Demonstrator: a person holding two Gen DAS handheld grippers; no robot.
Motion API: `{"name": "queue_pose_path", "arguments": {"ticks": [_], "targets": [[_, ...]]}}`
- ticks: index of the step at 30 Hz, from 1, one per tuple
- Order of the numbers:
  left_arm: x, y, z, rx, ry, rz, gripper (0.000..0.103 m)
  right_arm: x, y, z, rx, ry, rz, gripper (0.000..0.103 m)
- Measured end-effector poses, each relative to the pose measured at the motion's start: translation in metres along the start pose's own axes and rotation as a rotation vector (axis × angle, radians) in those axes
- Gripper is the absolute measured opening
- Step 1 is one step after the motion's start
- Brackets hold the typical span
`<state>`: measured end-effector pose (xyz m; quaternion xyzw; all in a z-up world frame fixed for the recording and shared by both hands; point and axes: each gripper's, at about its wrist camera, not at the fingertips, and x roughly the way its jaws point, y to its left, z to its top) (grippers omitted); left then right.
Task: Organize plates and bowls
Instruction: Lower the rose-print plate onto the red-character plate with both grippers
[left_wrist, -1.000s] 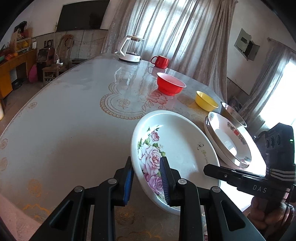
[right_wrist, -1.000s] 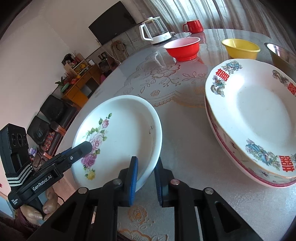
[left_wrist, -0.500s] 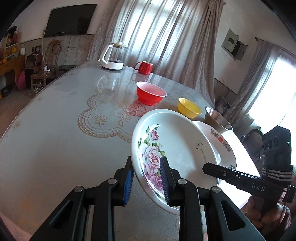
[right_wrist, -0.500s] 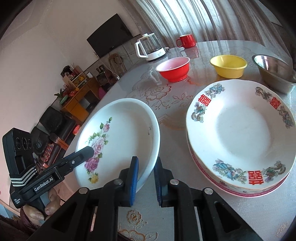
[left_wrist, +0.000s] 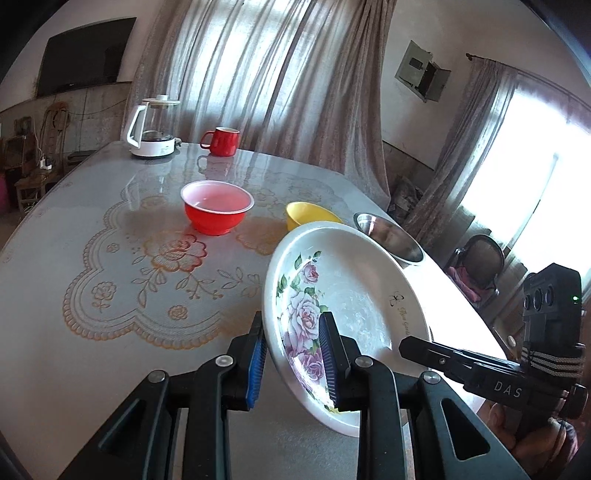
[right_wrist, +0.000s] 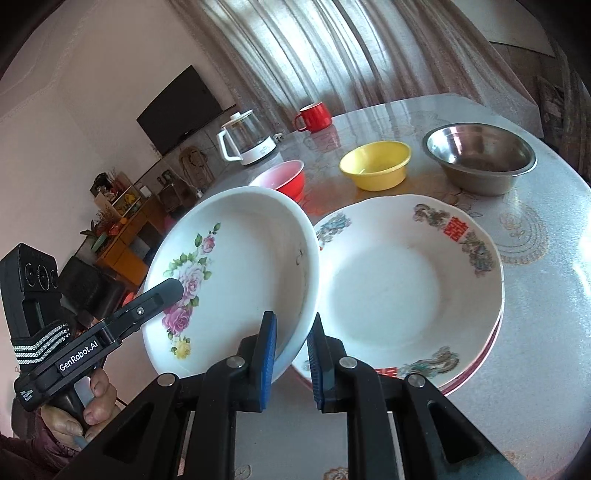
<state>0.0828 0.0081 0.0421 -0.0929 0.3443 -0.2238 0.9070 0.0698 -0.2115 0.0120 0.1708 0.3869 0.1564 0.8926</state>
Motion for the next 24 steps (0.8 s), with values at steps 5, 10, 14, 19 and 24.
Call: {"name": "queue_pose_path", "arguments": {"ticks": [5,10,14,19,24], "targets": [[0.026,-0.017,0.007,0.029,0.033,-0.028,0.027,-0.009,-0.023,0.006,0.033,-0.022,-0.053,0.015],[0.048,-0.032,0.005,0.058,0.079,-0.041,0.027,-0.009,-0.045,0.007,0.071,-0.022,-0.101,0.015],[0.062,-0.042,0.003,0.080,0.107,-0.049,0.027,-0.008,-0.059,0.008,0.097,-0.017,-0.135,0.015],[0.077,-0.047,0.002,0.083,0.147,-0.059,0.027,-0.008,-0.072,0.009,0.120,-0.018,-0.174,0.015],[0.088,-0.049,-0.002,0.100,0.170,-0.036,0.027,-0.006,-0.077,0.010,0.119,-0.013,-0.202,0.015]]}}
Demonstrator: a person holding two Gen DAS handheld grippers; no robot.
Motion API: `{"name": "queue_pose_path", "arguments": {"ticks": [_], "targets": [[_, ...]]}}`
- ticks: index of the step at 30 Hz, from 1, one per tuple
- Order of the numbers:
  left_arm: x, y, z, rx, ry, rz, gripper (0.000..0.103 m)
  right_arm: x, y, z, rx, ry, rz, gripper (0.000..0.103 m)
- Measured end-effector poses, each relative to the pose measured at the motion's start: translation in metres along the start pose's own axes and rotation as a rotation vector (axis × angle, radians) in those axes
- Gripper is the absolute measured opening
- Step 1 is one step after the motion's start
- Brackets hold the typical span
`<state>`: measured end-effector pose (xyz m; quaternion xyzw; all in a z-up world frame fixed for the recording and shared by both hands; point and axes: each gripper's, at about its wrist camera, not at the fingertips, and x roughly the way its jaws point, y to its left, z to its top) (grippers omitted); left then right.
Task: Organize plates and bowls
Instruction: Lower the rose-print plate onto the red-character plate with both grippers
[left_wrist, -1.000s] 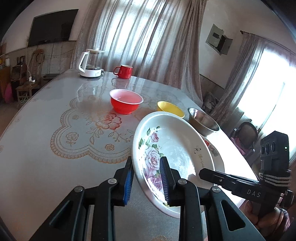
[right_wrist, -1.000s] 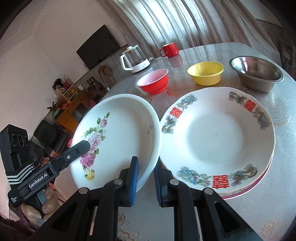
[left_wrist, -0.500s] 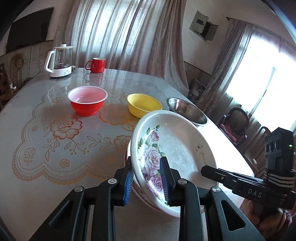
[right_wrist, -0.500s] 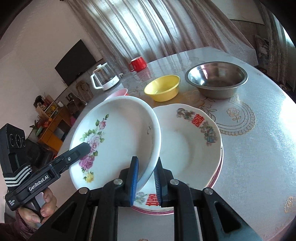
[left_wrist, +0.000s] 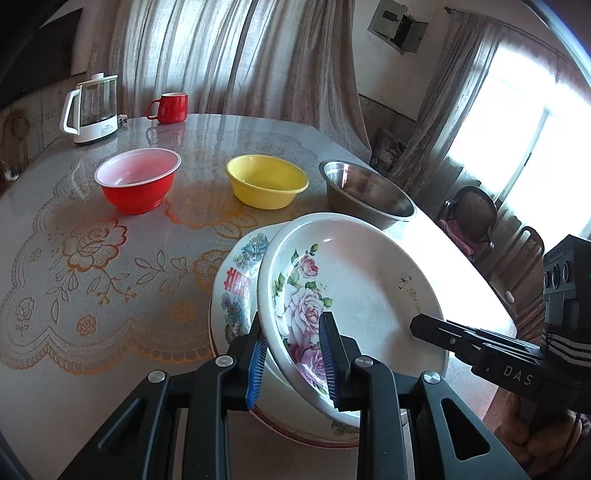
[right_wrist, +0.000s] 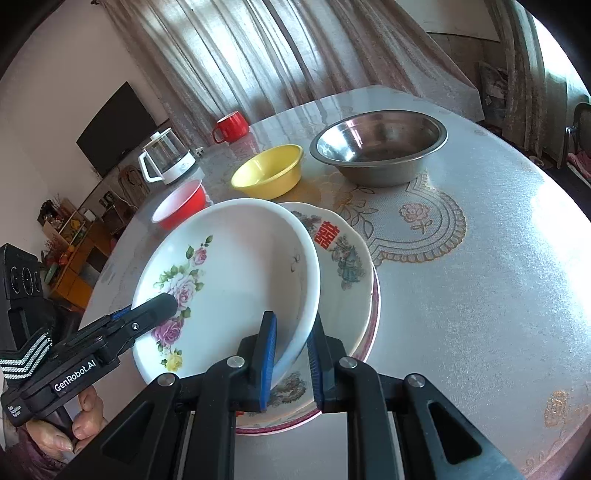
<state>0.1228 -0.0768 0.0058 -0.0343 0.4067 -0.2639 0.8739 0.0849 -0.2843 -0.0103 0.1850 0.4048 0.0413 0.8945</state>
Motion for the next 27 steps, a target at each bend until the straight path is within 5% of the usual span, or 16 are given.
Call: {"name": "queue_pose_path", "arguments": {"ticks": [27], "targets": [[0.001,0.004,-0.010,-0.005,0.010,0.044,0.027,0.016,0.017,-0.001,-0.095,-0.010,-0.162,0.021]]}}
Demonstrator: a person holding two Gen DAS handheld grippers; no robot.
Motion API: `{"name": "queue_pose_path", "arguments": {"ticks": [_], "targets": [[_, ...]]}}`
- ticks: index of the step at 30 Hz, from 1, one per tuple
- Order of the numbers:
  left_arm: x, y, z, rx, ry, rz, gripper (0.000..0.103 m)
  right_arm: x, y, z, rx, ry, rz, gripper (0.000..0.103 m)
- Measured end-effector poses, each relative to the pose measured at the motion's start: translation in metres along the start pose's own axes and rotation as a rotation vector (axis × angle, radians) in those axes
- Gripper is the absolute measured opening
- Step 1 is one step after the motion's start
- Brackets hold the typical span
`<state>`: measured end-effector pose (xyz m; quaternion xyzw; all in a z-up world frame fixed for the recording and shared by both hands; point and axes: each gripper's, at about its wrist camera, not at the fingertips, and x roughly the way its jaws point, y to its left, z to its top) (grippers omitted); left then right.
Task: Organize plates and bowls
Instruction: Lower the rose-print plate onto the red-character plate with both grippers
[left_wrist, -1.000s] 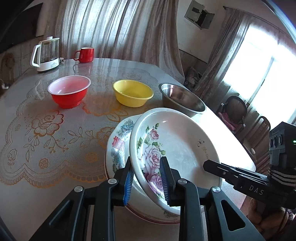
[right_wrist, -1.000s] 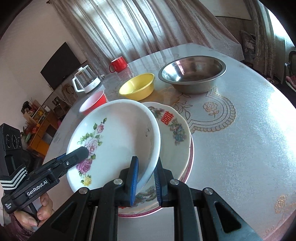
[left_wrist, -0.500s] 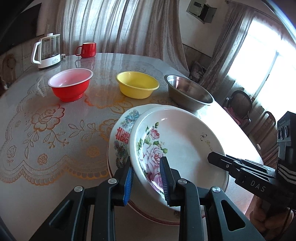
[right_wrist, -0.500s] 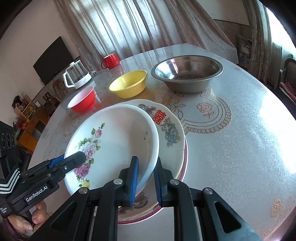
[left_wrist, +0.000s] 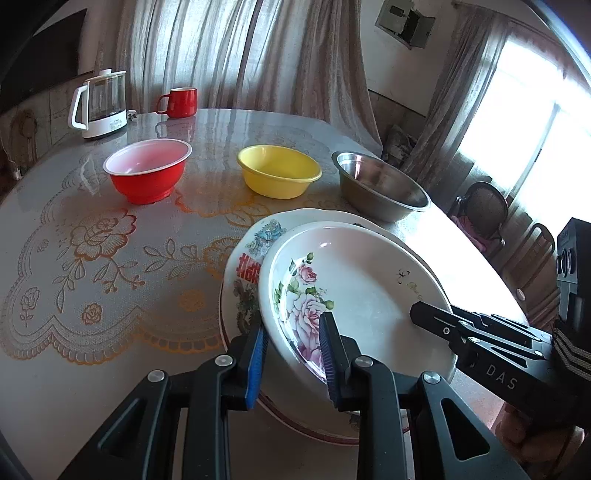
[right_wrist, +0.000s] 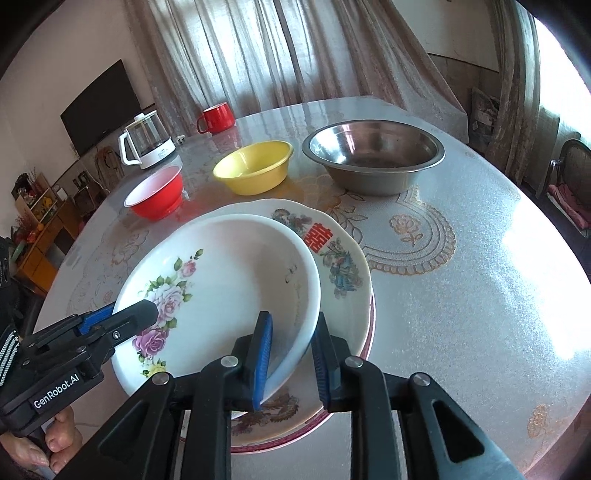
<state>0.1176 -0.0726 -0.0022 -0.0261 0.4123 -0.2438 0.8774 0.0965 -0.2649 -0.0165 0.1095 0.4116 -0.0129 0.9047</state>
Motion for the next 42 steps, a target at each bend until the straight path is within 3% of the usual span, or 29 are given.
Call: {"name": "queue_pose_path", "arguments": {"ticks": [16,42], "targets": [[-0.002,-0.003,-0.003,0.007,-0.009,0.018,0.029,-0.002,0.009,-0.001,-0.052,-0.038,-0.096,0.025],[-0.010,-0.022,-0.008,0.077,-0.023,0.042,0.031,-0.007,0.002,-0.004,-0.011,-0.046,-0.050,0.025]]}}
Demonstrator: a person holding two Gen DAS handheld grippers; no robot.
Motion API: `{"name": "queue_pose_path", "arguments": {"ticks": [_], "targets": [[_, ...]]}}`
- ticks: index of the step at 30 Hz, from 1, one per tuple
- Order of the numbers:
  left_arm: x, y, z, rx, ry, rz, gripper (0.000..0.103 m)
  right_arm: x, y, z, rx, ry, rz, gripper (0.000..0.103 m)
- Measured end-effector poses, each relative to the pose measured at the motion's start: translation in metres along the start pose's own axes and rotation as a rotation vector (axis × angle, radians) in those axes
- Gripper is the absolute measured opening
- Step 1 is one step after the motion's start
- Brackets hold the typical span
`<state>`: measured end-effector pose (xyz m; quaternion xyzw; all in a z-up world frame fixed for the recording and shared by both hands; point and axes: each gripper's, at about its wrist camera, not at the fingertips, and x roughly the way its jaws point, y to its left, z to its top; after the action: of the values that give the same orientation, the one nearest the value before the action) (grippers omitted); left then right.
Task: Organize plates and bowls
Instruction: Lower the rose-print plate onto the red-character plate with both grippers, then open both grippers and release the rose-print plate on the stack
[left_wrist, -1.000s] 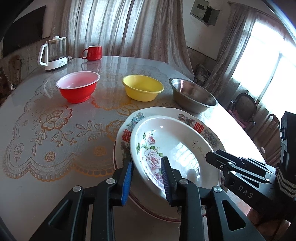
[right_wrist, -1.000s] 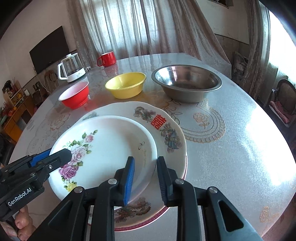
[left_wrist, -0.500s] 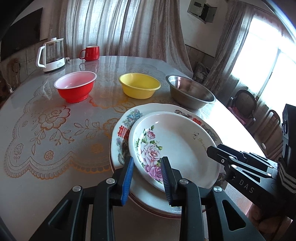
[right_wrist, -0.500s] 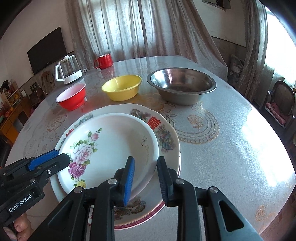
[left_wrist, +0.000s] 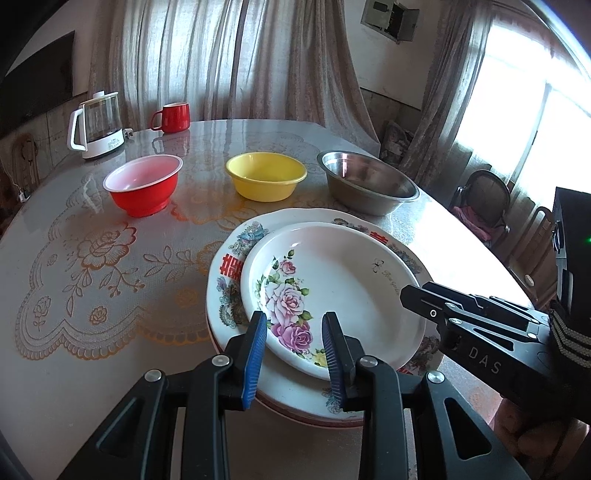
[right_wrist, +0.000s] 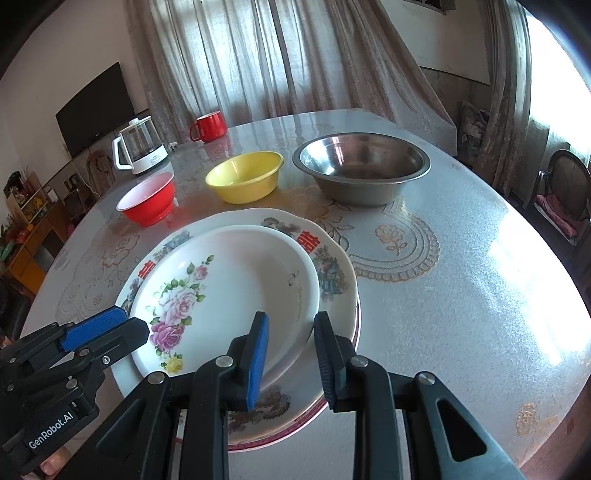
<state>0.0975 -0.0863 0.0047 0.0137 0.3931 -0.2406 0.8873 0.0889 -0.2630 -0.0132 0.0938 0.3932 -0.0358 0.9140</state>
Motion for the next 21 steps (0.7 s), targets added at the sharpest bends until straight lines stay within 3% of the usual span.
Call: {"name": "queue_pose_path", "arguments": {"ticks": [12,21], "targets": [[-0.001,-0.002,0.005,-0.001,0.000,0.003,0.033,-0.001,-0.020,0.003,0.116,0.014,0.130,0.027],[0.001,-0.001,0.013,0.000,0.011,0.017,0.038,-0.008,-0.021,0.011,0.147,-0.024,0.226,0.027]]}}
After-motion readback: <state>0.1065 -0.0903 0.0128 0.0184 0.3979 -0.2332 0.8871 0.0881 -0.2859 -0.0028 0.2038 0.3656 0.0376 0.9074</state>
